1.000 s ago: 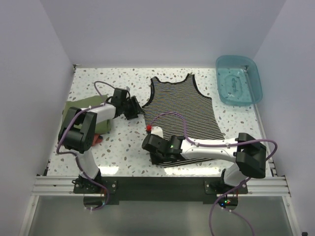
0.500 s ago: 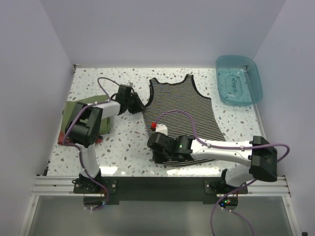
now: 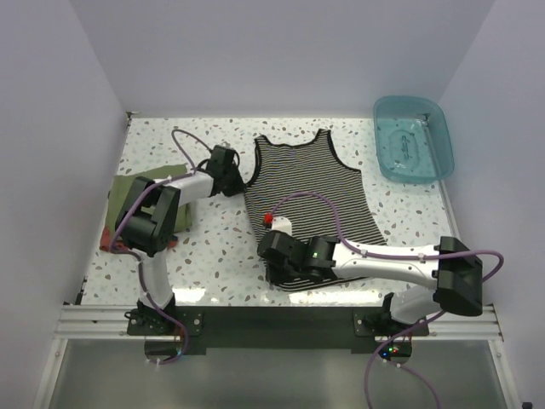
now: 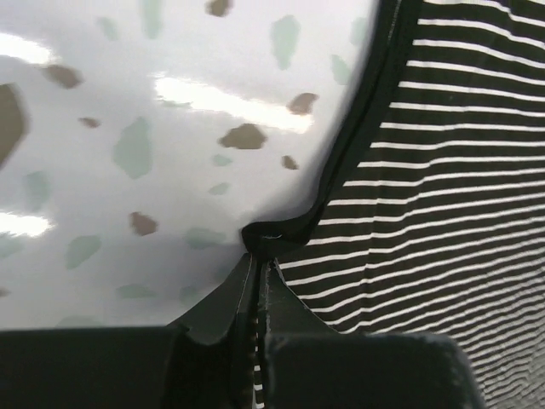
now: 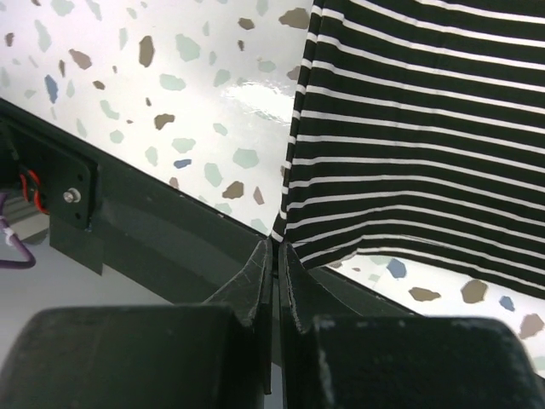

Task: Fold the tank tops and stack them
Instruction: Fold the tank top

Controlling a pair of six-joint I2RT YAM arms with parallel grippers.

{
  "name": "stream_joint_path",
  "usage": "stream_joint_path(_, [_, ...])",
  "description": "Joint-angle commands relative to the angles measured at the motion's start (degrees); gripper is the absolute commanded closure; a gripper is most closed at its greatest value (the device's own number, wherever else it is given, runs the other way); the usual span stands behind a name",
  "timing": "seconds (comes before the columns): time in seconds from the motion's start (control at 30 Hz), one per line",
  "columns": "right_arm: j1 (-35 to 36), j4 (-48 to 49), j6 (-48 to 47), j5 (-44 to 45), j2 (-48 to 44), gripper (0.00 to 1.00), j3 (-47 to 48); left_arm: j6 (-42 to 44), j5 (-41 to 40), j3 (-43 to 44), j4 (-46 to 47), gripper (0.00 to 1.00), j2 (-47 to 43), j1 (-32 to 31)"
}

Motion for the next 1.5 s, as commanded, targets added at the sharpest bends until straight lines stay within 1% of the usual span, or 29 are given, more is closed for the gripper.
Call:
stream_joint_path(0.0, [0.33,3.72,0.06,-3.47,0.99,1.0,1.15,0.52,-12.34,1.64,-10.33,1.0,-3.47,1.39])
stream_joint_path(0.07, [0.68,5.13,-0.29,-4.62,4.05,1.0,2.64,0.52,-14.73,2.69,-13.57,1.0,-4.71,3.32])
stream_joint_path(0.1, [0.94,6.1,-0.55,-5.32,5.64,1.0,5.0,0.7,-15.7,2.78,-14.03,1.0,-5.93,4.29])
stream_joint_path(0.17, [1.82,6.63,-1.34,-7.17,8.98,1.0,9.99,1.75,-15.36,2.87,-14.73,1.0,-7.0,7.01])
stream_joint_path(0.2, [2.35,7.5,-1.61,-8.22,12.82,1.0,11.68,2.01,-15.27,3.05,-15.26,1.0,-7.61,7.89])
stream_joint_path(0.23, [2.44,8.03,-1.79,-10.49,14.51,1.0,13.26,2.97,-14.92,3.13,-15.52,1.0,-7.96,9.47])
stream_joint_path(0.3, [2.53,9.35,-1.79,-12.09,18.9,1.0,17.75,4.12,-14.39,3.57,-15.96,1.0,-8.4,10.53])
stream_joint_path(0.37, [2.53,9.1,-1.79,-12.1,20.5,1.0,21.08,5.7,-14.39,5.41,-17.37,1.0,-8.67,10.8])
stream_joint_path(0.47, [2.09,7.78,-2.31,-11.05,20.69,1.0,22.51,6.15,-13.52,7.26,-17.99,1.0,-8.93,10.71])
stream_joint_path(0.53, [0.86,7.95,-1.88,-10.78,18.68,1.0,21.11,5.8,-12.11,8.49,-17.64,1.0,-8.58,10.28])
stream_joint_path(0.6, [-0.98,9.52,-0.65,-10.78,16.48,1.0,16.73,5.45,-11.76,10.5,-18.07,1.0,-7.27,9.49])
stream_joint_path(0.7, [-3.79,10.93,0.41,-10.52,11.73,1.0,10.22,4.48,-11.84,13.49,-18.95,1.0,-4.81,6.33])
stream_joint_path(0.87, [-6.69,11.9,1.81,-7.27,2.78,1.0,-1.29,3.16,-12.11,18.68,-19.83,1.0,-0.51,2.28])
stream_joint_path(0.97, [-7.4,12.61,2.95,-6.12,-0.05,1.0,-6.65,2.28,-11.93,20.97,-20.18,1.0,2.04,0.17])
stream_joint_path(1.2, [-7.58,13.22,4.89,-4.45,-4.18,1.0,-12.47,1.14,-11.76,26.33,-20.8,1.0,6.62,-4.4])
stream_joint_path(1.47, [-7.58,13.05,5.95,-2.78,-5.95,1.0,-15.28,0.7,-11.67,27.74,-20.71,1.0,8.55,-6.16])
